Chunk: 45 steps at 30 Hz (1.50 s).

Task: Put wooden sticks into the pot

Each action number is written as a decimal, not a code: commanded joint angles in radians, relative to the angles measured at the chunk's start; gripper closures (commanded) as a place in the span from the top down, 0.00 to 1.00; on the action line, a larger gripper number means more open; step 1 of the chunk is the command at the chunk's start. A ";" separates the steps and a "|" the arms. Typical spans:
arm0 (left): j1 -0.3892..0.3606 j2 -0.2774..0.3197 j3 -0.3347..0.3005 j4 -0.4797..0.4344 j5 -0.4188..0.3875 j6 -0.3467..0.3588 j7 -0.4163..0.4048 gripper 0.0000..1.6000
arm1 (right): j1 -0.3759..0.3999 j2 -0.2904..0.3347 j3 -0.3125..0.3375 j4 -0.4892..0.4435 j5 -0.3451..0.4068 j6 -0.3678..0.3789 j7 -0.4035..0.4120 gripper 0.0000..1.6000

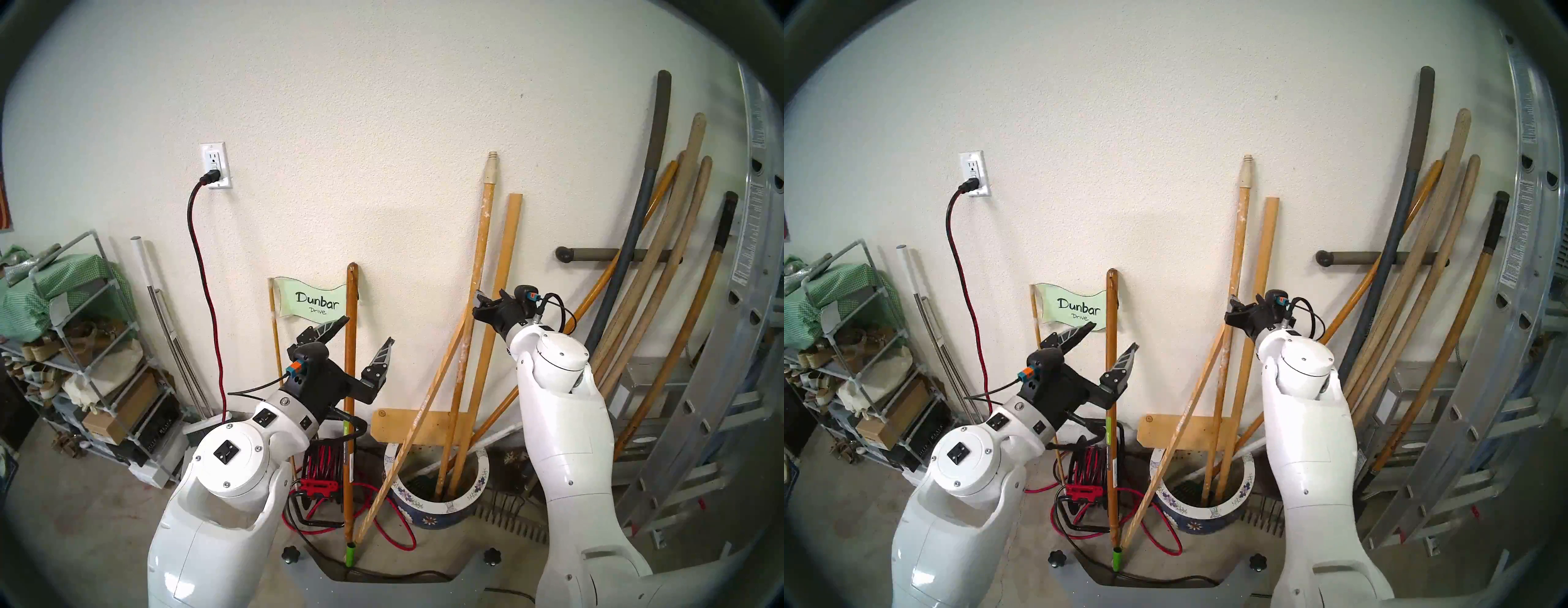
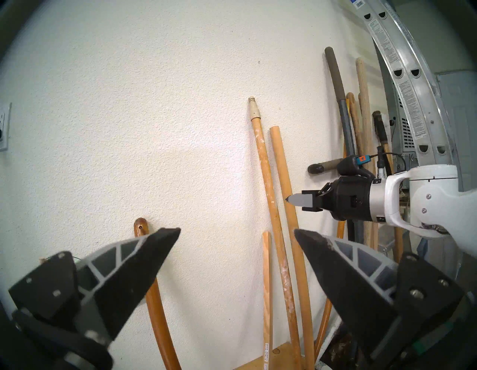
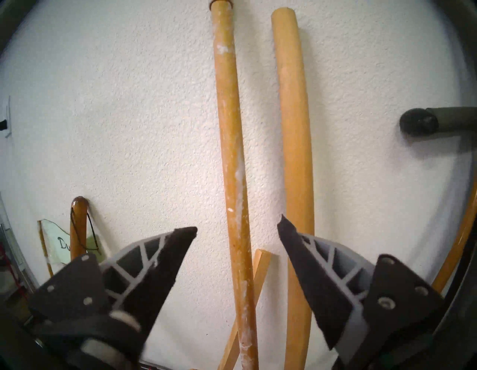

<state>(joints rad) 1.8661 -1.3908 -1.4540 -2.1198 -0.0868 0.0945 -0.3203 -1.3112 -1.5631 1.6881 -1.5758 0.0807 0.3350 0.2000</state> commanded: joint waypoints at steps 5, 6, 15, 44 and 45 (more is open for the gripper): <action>0.000 0.000 0.000 0.000 0.000 0.000 0.000 1.00 | -0.147 0.003 0.011 -0.181 0.012 0.081 0.031 0.84; 0.000 0.000 0.000 0.000 0.000 0.000 0.000 1.00 | -0.147 0.003 0.011 -0.181 0.012 0.081 0.031 0.84; 0.000 0.000 0.000 0.000 0.000 0.000 0.000 1.00 | -0.275 0.006 0.027 -0.346 0.015 0.170 0.051 0.85; 0.000 0.000 0.000 0.000 0.000 0.000 0.000 1.00 | -0.388 -0.025 0.041 -0.453 -0.003 0.210 0.021 0.87; 0.000 0.000 0.000 0.000 0.000 0.000 0.000 1.00 | -0.384 -0.023 0.041 -0.451 -0.004 0.213 0.022 0.88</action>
<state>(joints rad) 1.8661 -1.3908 -1.4540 -2.1198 -0.0868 0.0945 -0.3203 -1.7061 -1.5775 1.7278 -2.0417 0.0680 0.5840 0.2204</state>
